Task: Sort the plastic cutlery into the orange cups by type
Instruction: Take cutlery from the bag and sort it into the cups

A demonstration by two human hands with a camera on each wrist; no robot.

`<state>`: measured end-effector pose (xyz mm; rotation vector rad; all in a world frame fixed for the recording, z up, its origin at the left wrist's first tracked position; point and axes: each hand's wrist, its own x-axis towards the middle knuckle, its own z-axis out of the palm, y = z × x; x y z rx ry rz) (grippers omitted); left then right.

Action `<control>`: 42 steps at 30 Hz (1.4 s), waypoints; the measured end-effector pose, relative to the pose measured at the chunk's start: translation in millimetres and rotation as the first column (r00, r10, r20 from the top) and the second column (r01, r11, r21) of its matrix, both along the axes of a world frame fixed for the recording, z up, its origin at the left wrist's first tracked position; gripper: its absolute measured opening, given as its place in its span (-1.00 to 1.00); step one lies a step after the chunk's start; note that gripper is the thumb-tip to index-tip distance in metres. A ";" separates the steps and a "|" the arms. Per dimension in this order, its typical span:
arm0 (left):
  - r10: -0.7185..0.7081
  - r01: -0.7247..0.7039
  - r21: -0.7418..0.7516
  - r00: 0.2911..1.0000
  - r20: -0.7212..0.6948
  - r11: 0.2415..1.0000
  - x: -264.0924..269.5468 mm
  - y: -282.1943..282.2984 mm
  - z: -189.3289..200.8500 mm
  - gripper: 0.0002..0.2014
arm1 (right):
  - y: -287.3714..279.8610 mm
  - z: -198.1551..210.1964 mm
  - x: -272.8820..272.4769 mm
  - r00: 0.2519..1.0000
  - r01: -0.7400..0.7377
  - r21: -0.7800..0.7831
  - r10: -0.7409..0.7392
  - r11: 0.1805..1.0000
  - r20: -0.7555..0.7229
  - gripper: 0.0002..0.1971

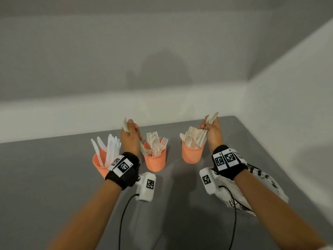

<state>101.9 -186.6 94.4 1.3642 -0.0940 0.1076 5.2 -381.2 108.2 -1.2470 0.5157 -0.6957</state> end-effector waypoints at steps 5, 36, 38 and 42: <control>0.058 -0.057 -0.071 0.998 0.010 0.996 19.1 -13.9 -3.8 -0.64 | -11.7 -17.7 16.9 0.999 0.017 -0.046 -0.018 0.999 -0.027 -0.61; -0.322 0.040 0.848 0.934 0.157 0.528 22.0 -16.5 -71.8 -0.44 | -1.8 -69.0 40.9 0.897 -0.156 -0.856 -0.293 0.492 -0.332 -0.47; -0.339 0.007 0.890 0.926 0.167 0.456 19.6 -17.6 -71.9 -0.40 | -1.6 -71.4 38.0 0.778 -0.396 -0.847 -0.360 0.354 -0.515 -0.21; -0.379 0.025 0.940 0.919 0.112 0.339 16.9 -18.6 -74.0 -0.32 | -2.7 -74.3 34.6 0.617 -0.618 -0.726 -0.386 0.303 -0.686 -0.21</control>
